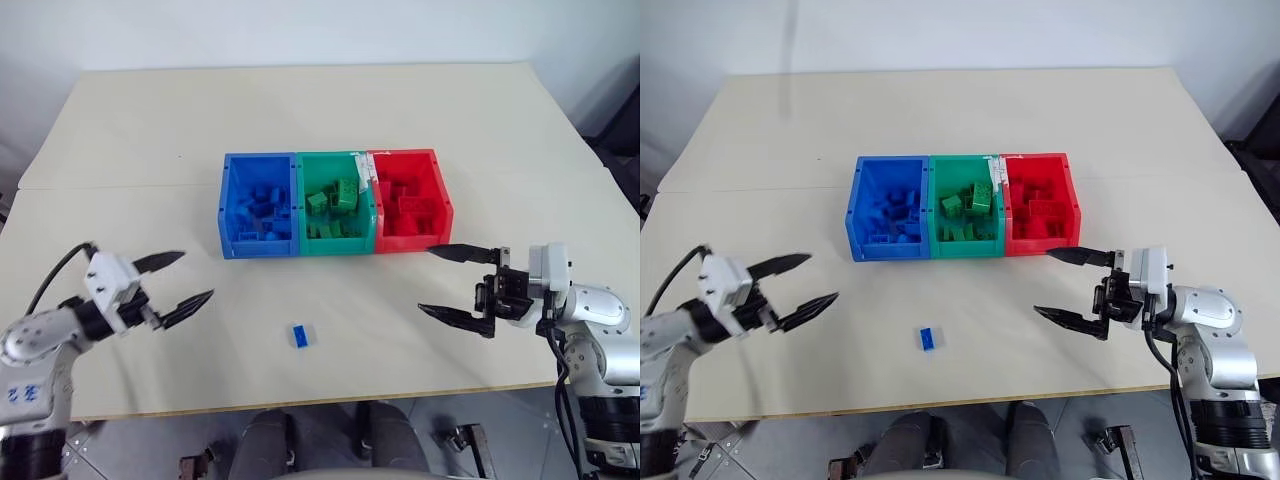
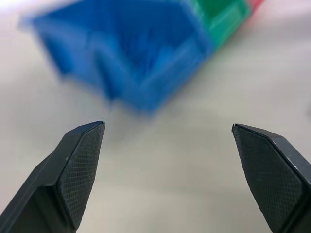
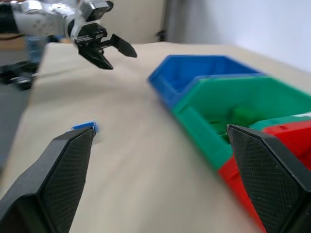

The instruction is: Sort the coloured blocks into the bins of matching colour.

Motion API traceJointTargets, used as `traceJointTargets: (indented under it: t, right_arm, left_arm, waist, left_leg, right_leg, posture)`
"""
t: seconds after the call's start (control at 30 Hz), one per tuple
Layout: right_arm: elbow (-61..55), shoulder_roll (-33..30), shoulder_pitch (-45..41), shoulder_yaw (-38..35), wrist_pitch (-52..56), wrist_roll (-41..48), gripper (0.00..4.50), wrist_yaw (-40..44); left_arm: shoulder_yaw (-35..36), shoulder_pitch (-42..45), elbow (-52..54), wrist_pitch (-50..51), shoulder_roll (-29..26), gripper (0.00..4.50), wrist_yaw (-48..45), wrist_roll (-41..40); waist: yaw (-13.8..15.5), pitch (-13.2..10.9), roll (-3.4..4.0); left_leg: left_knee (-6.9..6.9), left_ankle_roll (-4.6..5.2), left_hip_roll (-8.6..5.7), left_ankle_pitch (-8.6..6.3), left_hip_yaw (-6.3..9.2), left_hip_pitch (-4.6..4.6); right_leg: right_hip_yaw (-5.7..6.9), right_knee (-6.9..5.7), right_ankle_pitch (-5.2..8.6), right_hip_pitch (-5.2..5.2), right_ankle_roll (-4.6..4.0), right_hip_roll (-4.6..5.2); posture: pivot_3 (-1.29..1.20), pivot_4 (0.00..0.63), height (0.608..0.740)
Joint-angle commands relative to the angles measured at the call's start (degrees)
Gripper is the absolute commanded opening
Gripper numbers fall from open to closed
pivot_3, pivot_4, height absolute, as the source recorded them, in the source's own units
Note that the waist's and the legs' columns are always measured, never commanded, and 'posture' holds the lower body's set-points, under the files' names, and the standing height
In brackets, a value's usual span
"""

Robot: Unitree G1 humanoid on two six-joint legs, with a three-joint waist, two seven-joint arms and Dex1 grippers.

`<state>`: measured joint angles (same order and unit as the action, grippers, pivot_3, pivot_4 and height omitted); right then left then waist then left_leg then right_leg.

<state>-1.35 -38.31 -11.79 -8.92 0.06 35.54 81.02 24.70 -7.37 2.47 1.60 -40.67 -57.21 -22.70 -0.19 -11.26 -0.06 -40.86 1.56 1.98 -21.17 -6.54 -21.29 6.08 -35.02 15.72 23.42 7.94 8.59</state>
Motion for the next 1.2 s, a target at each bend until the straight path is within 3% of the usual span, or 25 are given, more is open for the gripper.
traceJointTargets:
  t: [0.03, 0.23, 0.4, 0.53, 0.77, 1.07, 1.2]
  right_arm:
    - [1.9, -1.7, -0.7, -0.5, -0.8, 0.0, 4.50, 3.1]
    - [8.9, -3.6, -1.8, -1.5, -3.9, -1.6, 4.50, 7.5]
    - [9.6, -3.8, -1.9, -1.0, -4.7, -1.7, 4.50, 9.1]
    - [6.9, -4.9, 0.7, -1.5, -3.4, -1.0, 4.50, 8.8]
    - [1.9, -6.6, 6.2, -4.0, -1.7, 0.5, 4.50, 6.9]
    - [-2.5, -7.2, 13.0, -5.4, -1.6, 0.5, 4.50, 5.9]
    - [-3.6, -7.1, 14.0, -5.6, -1.4, 0.6, 4.50, 5.2]
  left_arm:
    - [3.8, -3.5, -2.4, -2.6, -1.7, 4.45, -1.2, 0.3]
    - [5.8, -7.2, -2.8, -5.4, -3.1, 4.45, -5.1, -2.1]
    - [-0.1, -7.2, 6.8, -1.1, -2.9, 4.45, -6.6, -4.2]
    - [-12.4, -1.3, 17.0, 5.6, -0.8, 4.45, -3.7, -3.7]
    - [-29.6, 8.9, 15.8, 8.0, 5.0, 4.45, -0.7, 4.4]
    - [-36.2, 14.5, 9.4, 8.6, 5.0, 4.45, -2.5, 8.5]
    - [-36.3, 14.7, 9.1, 9.1, 5.5, 3.55, -2.0, 8.7]
  waist:
    - [0.1, 0.0, 0.02]
    - [0.0, 0.0, 0.02]
    - [0.0, 0.0, 0.03]
    - [0.2, 0.0, 0.07]
    - [0.1, 0.0, 0.12]
    - [0.1, 0.0, 0.12]
    - [0.2, 0.0, 0.12]
  left_leg:
    - [0.02, 0.00, -0.01, 0.00, 0.00, 0.00]
    - [0.02, -0.02, 0.03, -0.11, -0.06, 0.00]
    - [0.03, -0.07, 0.09, -0.14, -0.09, 0.01]
    - [0.05, -0.07, 0.06, -0.14, -0.11, 0.00]
    - [0.07, -0.05, -0.17, -0.13, -0.22, 0.02]
    - [-0.03, -0.04, -0.14, -0.12, -0.24, 0.04]
    - [-0.03, -0.03, 0.01, -0.12, -0.21, 0.07]
  right_leg:
    - [0.00, 0.01, 0.01, 0.02, -0.01, 0.01]
    - [0.00, 0.08, 0.03, 0.09, -0.06, 0.06]
    - [-0.01, 0.05, 0.04, 0.12, -0.09, 0.07]
    - [-0.02, -0.02, 0.03, 0.10, -0.09, 0.06]
    - [-0.02, -0.04, 0.02, 0.08, -0.08, -0.06]
    - [-0.05, 0.05, 0.02, 0.07, -0.08, -0.07]
    - [-0.08, 0.05, 0.02, 0.06, -0.08, 0.00]
  posture:
    - [0.00, 0.150, 0.740]
    - [0.00, 0.150, 0.740]
    - [0.00, 0.150, 0.740]
    - [0.00, 0.150, 0.740]
    - [0.00, 0.150, 0.740]
    - [0.00, 0.150, 0.740]
    - [0.00, 0.150, 0.740]
